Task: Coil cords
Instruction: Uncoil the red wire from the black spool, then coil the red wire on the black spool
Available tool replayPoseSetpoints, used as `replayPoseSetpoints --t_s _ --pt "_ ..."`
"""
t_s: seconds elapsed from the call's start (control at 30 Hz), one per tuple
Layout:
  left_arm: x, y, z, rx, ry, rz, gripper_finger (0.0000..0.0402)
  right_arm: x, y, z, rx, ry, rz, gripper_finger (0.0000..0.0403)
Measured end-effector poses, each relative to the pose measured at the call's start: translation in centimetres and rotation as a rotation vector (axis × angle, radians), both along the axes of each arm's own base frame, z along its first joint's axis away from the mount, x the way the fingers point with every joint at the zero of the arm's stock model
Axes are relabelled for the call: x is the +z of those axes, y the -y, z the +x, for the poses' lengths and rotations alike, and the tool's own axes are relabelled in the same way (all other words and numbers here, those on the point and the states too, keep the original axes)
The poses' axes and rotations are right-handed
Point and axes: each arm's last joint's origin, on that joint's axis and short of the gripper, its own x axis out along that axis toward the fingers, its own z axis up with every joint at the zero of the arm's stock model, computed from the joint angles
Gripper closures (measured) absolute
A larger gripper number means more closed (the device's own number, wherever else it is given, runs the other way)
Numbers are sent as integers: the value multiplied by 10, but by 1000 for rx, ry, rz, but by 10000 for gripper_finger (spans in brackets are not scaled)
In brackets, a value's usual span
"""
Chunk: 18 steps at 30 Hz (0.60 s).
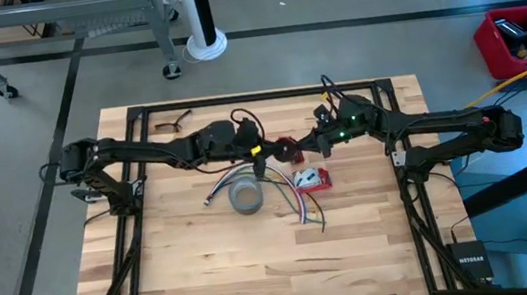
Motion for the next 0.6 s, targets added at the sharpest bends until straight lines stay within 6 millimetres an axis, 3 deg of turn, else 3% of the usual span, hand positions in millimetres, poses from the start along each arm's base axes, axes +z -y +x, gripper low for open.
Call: replayPoseSetpoints --t_s 0.27,0.6 --pt "18 -15 -18 54 -7 26 401 1 0 0 10 8 3 309" --pt "10 -16 -20 53 -91 14 401 2 0 0 9 20 -1 309"
